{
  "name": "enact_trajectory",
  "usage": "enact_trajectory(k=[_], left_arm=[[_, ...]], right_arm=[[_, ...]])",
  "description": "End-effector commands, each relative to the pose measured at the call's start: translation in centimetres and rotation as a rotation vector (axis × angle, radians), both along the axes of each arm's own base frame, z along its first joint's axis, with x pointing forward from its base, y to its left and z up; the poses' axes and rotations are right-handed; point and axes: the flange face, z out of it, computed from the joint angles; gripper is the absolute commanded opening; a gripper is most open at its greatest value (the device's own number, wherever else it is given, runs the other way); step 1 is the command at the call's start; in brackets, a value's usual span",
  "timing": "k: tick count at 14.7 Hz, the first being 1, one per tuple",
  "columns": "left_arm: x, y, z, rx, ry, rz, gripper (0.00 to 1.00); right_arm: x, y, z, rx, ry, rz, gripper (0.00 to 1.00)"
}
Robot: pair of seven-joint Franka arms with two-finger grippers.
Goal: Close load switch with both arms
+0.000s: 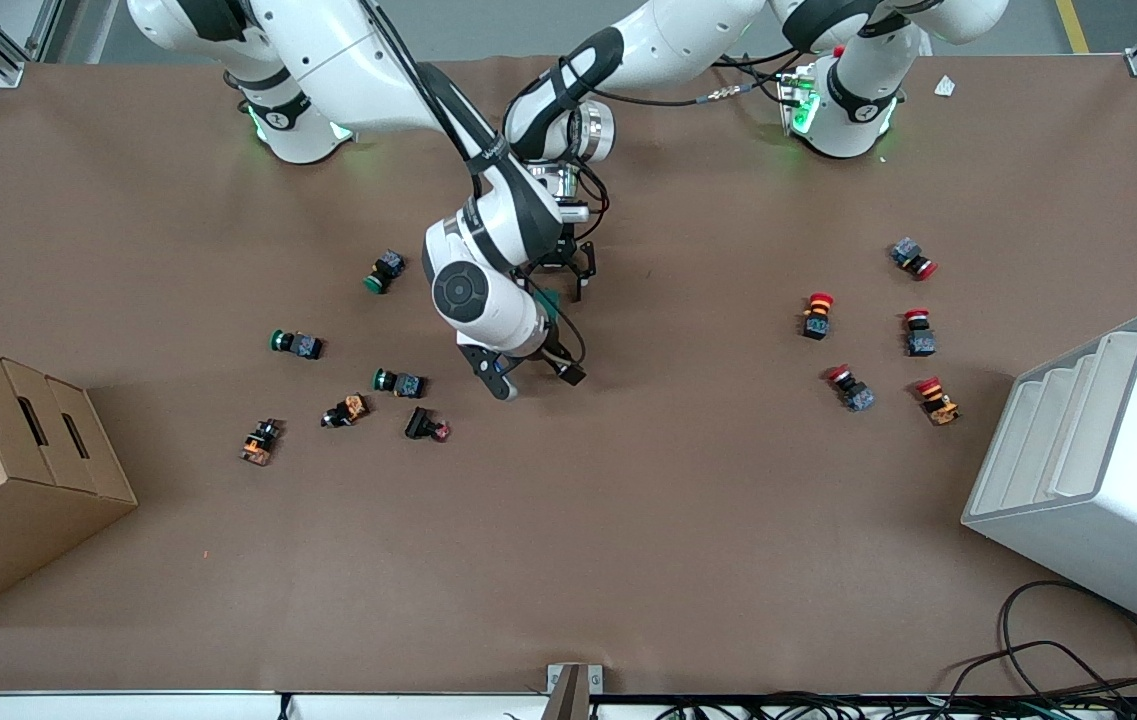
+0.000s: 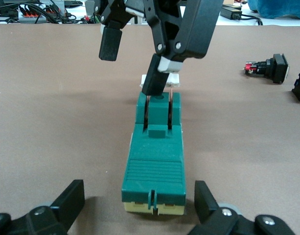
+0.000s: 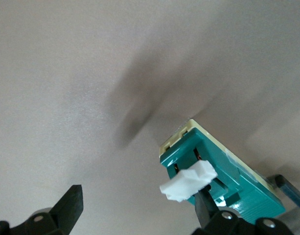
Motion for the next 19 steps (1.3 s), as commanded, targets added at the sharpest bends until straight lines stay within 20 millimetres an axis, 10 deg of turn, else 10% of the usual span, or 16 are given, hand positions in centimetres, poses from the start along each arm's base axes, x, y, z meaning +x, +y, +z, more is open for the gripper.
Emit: enact_trajectory(k=[1, 6, 11, 16, 19], left_arm=[[0.3, -0.3, -0.3, -0.005, -0.007, 0.004, 0.99], [0.5, -0.3, 0.2, 0.001, -0.009, 0.003, 0.99], [0.6, -0.5, 0.7, 0.001, -0.013, 0.003, 0.99], [0.6, -0.8, 1.7, 0.018, 0.005, 0.018, 0.99], [0.6, -2.1, 5.1, 0.043, 0.063, 0.066, 0.99]], right_arm=[[2.2, -0.5, -0.6, 0.005, -0.043, 0.02, 1.0], [3.8, -1.1, -3.0, -0.017, -0.058, 0.045, 1.0], [7.9, -5.9, -3.2, -0.028, -0.025, 0.122, 1.0], [12.1, -11.2, 1.6, -0.007, 0.072, 0.214, 1.0], [14.9, -19.1, 5.6, -0.052, 0.038, 0.456, 1.0]])
